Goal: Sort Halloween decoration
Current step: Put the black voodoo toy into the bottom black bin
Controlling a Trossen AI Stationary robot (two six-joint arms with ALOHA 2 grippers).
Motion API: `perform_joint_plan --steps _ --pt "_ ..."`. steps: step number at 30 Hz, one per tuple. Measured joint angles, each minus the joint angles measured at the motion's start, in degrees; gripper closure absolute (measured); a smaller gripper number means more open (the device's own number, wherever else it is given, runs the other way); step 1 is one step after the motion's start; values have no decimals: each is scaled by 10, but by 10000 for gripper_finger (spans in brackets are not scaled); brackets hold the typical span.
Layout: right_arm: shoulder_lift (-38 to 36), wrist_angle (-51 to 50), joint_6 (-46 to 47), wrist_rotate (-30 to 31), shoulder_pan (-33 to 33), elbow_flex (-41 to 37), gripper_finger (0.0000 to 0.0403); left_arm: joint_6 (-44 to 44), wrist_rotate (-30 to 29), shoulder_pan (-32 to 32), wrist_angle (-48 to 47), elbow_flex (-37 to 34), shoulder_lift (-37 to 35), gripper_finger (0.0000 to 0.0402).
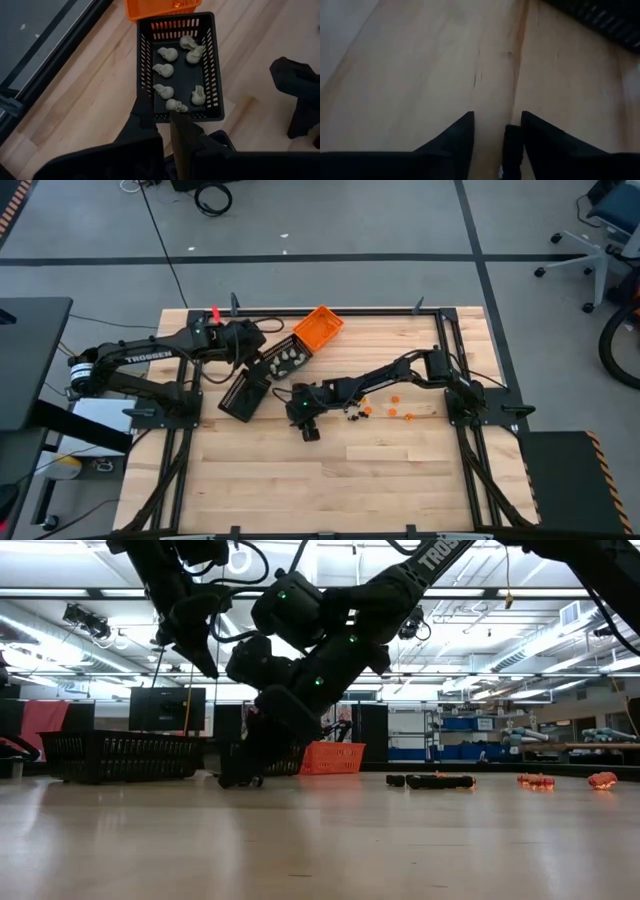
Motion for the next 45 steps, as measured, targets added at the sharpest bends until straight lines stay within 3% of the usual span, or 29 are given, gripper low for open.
perform_joint_plan --steps 14,19,31,39,45 --pt "-1 -12 5 -32 -4 1 374 -3 0 0 1 0 0 402" --pt "-1 9 36 -62 -12 0 372 -4 0 0 -7 0 0 402" --pt "-1 190 120 -116 -51 -1 361 -5 6 -27 -173 0 0 402" --pt "-1 331 138 -117 -70 -1 361 -33 6 -63 -224 0 0 402" --pt "-1 356 101 -82 -69 1 361 -35 -15 -90 -240 0 -4 402"
